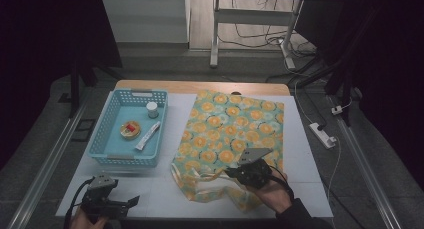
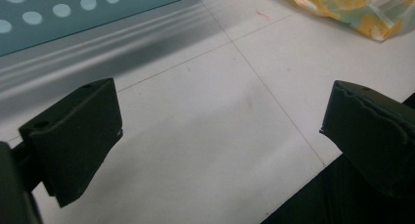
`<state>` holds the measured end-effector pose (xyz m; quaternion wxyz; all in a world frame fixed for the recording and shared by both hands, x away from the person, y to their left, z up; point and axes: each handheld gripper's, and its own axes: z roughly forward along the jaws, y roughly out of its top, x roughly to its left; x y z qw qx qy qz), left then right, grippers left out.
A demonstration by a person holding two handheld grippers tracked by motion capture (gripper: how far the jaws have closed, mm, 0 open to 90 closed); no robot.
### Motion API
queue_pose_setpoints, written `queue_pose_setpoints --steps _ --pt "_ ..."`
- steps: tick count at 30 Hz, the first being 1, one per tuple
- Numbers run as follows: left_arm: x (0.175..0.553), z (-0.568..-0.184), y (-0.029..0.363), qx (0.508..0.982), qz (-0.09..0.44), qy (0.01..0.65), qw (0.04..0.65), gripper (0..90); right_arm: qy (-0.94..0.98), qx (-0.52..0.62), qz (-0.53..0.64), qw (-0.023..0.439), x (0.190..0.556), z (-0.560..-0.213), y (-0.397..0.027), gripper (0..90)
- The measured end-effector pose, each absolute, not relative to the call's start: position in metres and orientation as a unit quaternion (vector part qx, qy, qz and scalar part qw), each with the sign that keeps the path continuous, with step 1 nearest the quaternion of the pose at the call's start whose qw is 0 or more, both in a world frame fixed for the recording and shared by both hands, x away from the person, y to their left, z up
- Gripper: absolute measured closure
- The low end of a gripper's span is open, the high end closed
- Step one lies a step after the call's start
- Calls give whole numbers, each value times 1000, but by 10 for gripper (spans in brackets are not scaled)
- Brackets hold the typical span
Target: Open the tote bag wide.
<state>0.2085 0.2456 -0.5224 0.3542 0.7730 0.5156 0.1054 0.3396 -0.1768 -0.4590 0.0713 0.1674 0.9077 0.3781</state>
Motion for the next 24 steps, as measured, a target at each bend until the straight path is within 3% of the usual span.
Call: queue_pose_setpoints --steps 24 --pt "209 -523 246 771 103 519 355 16 888 223 390 100 422 -444 -180 896"
